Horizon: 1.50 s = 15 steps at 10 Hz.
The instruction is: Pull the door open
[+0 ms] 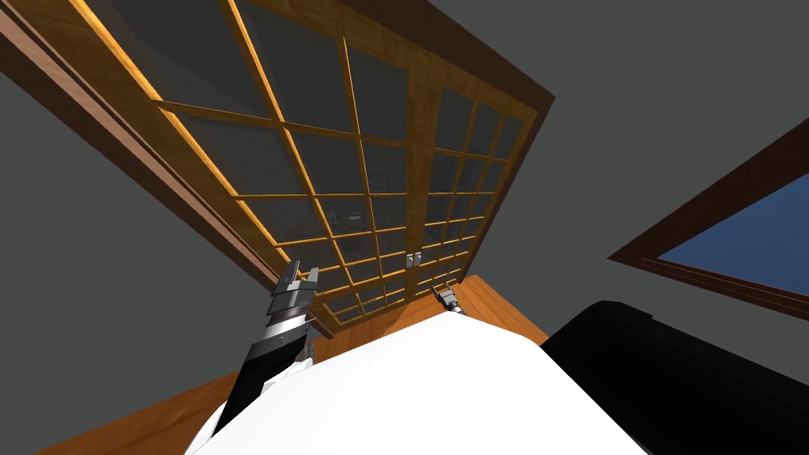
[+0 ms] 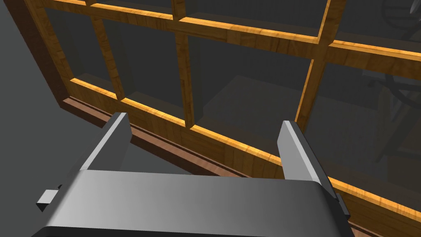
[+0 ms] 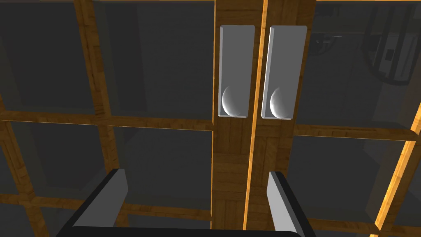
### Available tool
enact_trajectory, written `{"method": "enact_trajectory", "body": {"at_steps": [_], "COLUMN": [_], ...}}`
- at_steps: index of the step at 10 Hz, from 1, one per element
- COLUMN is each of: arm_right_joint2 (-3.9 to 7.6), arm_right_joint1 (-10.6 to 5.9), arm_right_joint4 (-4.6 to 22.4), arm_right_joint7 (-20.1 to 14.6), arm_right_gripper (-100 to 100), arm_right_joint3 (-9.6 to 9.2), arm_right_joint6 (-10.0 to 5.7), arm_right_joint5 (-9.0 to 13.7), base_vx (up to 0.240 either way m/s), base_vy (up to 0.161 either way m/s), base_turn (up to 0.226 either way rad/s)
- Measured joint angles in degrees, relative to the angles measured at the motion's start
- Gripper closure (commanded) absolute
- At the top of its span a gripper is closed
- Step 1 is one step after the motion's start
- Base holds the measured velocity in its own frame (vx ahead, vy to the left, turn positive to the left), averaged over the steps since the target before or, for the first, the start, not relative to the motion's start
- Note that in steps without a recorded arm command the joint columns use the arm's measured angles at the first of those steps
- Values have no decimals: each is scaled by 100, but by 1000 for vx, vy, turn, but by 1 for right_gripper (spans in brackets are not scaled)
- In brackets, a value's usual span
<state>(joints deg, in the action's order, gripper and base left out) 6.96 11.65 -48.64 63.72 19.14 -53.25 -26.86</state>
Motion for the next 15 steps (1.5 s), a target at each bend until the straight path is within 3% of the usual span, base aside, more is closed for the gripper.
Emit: {"method": "enact_trajectory", "body": {"at_steps": [2,5,8,12,15], "arm_right_joint2": [6,31,50,91,-1], "arm_right_joint1": [252,279,507,494,552], "arm_right_joint4": [-204,12,94,495,454], "arm_right_joint7": [-9,142,286,570,751], "arm_right_gripper": [-100,-100,-100,-100,-100], "arm_right_joint3": [105,314,586,979,1249], "arm_right_joint6": [182,263,370,450,670], "arm_right_joint5": [26,107,215,384,500], "base_vx": [-163,-165,-157,-127,-37], "base_vy": [-28,-21,-55,-42,-55], "base_turn": [13,25,45,82,160]}}
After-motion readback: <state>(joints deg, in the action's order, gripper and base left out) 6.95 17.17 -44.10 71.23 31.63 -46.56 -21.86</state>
